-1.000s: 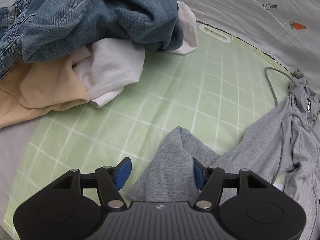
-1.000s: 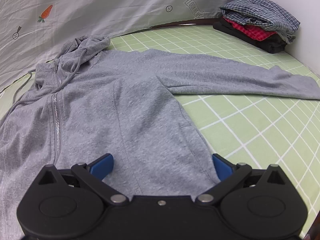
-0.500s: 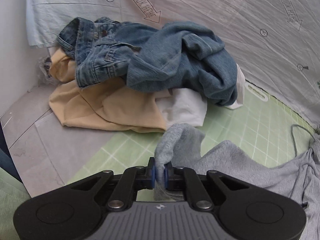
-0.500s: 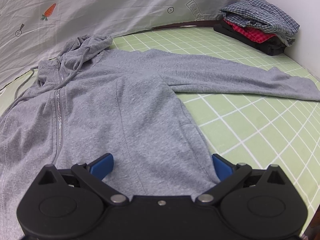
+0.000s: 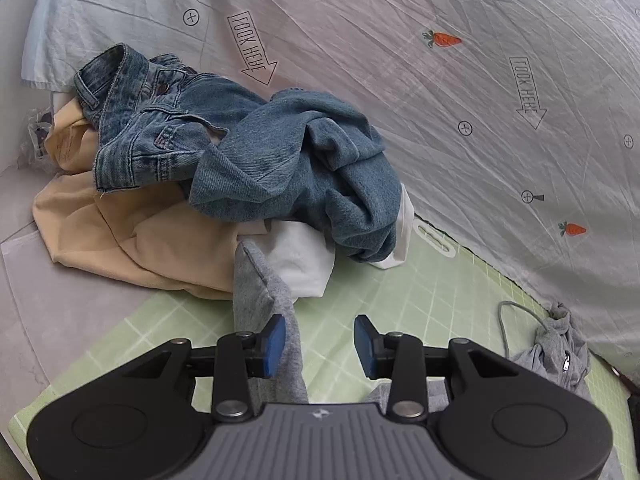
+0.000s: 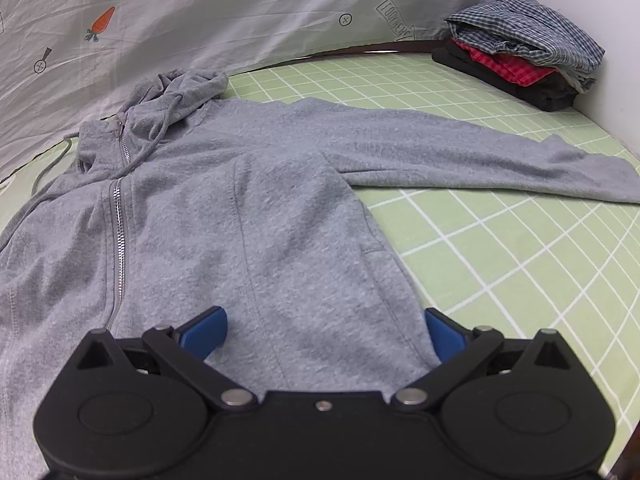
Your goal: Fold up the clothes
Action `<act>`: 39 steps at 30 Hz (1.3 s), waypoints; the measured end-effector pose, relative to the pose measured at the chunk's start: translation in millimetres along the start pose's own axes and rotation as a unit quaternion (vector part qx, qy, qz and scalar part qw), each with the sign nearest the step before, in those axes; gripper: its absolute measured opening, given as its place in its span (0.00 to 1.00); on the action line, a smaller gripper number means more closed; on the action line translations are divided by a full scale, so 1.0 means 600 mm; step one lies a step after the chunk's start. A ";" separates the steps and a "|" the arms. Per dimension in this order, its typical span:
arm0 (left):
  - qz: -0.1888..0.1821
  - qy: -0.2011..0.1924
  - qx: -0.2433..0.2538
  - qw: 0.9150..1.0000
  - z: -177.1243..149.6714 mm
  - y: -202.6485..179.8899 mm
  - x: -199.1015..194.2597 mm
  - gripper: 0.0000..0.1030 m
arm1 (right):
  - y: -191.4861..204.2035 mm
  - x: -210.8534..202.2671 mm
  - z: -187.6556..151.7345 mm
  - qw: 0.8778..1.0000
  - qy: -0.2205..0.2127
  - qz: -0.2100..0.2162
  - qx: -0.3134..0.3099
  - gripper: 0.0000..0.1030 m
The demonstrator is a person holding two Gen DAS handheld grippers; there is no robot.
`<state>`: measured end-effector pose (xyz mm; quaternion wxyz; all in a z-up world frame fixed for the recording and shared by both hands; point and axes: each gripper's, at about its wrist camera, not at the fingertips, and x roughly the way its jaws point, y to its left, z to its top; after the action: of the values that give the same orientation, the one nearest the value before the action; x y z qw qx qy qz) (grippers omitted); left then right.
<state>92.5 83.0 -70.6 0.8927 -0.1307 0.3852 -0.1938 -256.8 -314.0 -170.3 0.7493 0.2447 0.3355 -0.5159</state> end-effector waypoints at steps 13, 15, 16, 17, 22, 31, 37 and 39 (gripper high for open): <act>-0.015 0.064 -0.028 0.997 -0.019 0.004 0.071 0.24 | 0.006 0.002 -0.002 1.000 -0.012 -0.012 0.013 1.00; -0.035 0.078 -0.005 0.996 -0.027 -0.023 0.088 0.28 | 0.006 0.002 -0.002 1.000 -0.012 -0.013 0.014 1.00; -0.049 0.098 0.007 0.994 -0.034 -0.037 0.103 0.31 | 0.006 0.002 -0.002 1.000 -0.012 -0.013 0.014 1.00; -0.063 0.119 0.019 0.991 -0.042 -0.052 0.118 0.40 | 0.006 0.002 -0.002 1.000 -0.012 -0.013 0.015 1.00; -0.077 0.168 0.037 0.982 -0.062 -0.077 0.147 0.51 | 0.007 0.002 -0.002 1.000 -0.012 -0.014 0.016 1.00; 0.020 0.096 -0.027 0.995 -0.015 -0.003 0.139 0.63 | 0.010 0.004 -0.002 0.999 -0.018 -0.025 0.027 1.00; 0.048 0.116 0.013 0.992 -0.022 -0.015 0.174 0.63 | 0.011 0.004 -0.004 0.999 -0.024 -0.028 0.031 1.00; 0.054 0.115 0.048 0.991 -0.025 -0.032 0.184 0.63 | 0.011 0.004 -0.004 0.999 -0.025 -0.029 0.031 1.00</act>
<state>145.9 15.2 -143.2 0.8568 -0.0431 0.4823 -0.1776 -250.8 -311.5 -173.5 0.7343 0.2455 0.3073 -0.5533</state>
